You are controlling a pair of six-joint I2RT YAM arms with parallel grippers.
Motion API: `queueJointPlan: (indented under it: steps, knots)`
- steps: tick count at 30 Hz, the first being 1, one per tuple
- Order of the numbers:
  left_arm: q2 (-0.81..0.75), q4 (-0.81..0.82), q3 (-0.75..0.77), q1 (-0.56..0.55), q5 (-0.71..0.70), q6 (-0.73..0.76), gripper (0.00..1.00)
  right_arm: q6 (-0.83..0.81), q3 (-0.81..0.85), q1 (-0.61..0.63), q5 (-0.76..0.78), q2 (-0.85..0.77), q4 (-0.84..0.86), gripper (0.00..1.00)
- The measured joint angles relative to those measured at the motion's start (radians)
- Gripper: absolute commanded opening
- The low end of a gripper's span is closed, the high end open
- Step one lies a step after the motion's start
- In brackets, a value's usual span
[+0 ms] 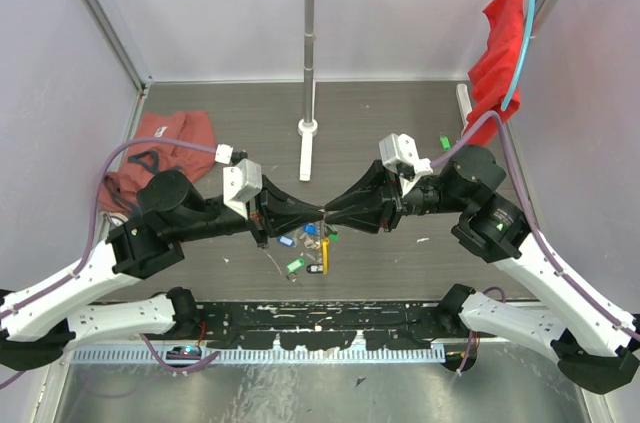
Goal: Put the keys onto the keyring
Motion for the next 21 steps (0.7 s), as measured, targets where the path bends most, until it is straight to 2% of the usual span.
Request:
queueJointPlan:
  steps: [6, 21]
  knots:
    - [0.004, 0.002, 0.000, 0.000, 0.003, 0.000, 0.00, 0.000, 0.000, 0.000, -0.003, 0.007, 0.002, 0.25]
    - [0.003, 0.002, 0.000, 0.000, 0.004, 0.000, 0.00, -0.005, -0.002, 0.000, 0.002, 0.002, 0.003, 0.32]
